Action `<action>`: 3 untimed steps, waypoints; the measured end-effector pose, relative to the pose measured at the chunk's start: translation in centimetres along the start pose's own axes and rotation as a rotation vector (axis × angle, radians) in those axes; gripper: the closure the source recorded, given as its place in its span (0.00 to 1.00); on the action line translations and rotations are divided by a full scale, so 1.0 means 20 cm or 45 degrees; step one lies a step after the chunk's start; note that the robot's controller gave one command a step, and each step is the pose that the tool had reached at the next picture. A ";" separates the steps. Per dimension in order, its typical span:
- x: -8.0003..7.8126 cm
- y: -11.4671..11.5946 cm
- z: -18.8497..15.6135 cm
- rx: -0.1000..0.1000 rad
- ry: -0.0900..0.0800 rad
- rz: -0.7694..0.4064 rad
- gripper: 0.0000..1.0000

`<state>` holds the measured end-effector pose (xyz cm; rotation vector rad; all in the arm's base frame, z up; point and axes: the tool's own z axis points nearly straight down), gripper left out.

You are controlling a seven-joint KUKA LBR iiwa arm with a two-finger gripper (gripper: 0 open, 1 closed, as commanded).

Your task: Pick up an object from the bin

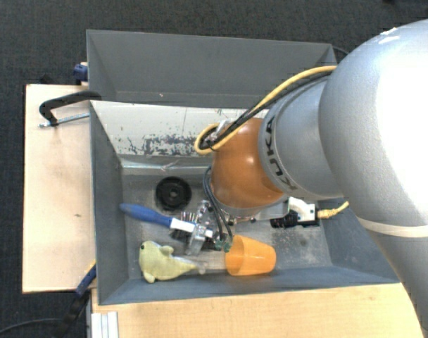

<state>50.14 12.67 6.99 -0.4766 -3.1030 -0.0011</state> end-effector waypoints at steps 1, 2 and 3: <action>0.00 0.01 -0.08 -0.003 -0.006 -0.001 1.00; 0.00 0.01 -0.09 -0.003 -0.005 -0.001 1.00; -0.01 0.02 -0.53 -0.008 -0.014 -0.004 1.00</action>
Offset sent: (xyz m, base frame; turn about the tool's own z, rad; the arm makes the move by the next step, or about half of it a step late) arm 0.0000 0.0000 0.0144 0.0000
